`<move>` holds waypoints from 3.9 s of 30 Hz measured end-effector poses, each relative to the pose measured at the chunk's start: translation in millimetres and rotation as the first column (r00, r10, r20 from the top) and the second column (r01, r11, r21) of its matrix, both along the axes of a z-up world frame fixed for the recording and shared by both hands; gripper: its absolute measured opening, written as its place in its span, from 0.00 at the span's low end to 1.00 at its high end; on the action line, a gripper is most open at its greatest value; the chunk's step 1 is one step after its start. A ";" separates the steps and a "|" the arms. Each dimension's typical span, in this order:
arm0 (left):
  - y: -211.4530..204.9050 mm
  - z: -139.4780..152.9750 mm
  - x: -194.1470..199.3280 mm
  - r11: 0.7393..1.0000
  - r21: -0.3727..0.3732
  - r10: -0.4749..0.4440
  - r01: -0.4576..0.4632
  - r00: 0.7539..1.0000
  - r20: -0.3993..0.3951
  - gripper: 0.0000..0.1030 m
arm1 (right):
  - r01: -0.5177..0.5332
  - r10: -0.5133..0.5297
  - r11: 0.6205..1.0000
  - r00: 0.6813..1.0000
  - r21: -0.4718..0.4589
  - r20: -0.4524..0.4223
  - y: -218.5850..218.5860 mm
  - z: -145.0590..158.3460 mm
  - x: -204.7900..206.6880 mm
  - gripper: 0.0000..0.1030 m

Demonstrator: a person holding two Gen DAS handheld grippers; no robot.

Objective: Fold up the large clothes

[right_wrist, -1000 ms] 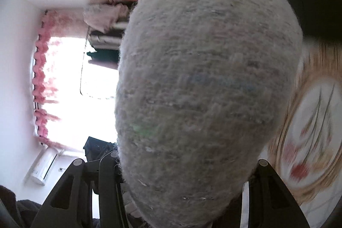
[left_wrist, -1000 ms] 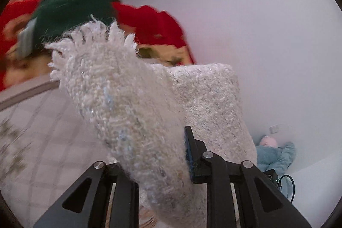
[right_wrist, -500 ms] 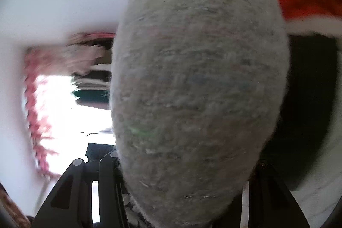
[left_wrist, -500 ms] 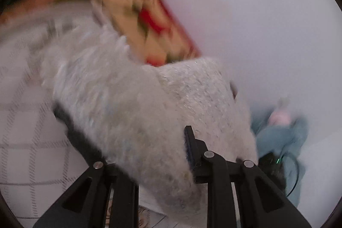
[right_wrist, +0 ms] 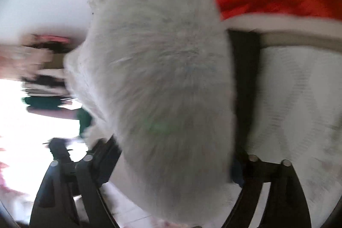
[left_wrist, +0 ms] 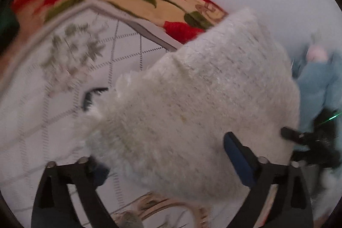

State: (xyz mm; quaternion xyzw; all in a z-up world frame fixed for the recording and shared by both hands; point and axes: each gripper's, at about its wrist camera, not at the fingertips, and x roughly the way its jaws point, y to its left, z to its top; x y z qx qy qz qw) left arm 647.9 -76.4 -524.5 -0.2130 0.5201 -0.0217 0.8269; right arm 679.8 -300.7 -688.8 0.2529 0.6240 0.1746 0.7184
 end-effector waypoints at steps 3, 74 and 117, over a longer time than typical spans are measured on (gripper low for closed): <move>10.3 7.3 -26.9 0.990 0.134 -0.032 0.034 0.999 -0.017 0.99 | 0.075 -0.047 0.950 0.994 -0.305 0.098 22.4 34.9 -38.7 0.90; 1.2 487.4 -468.4 0.892 0.444 -0.225 0.087 0.937 0.267 1.00 | 0.465 -0.105 0.667 0.832 -0.583 0.544 109.3 650.7 -577.2 0.90; 5.6 497.5 -462.1 0.889 0.455 -0.211 0.059 0.933 0.290 1.00 | 0.427 -0.067 0.708 0.833 -0.562 0.549 111.1 655.6 -557.8 0.90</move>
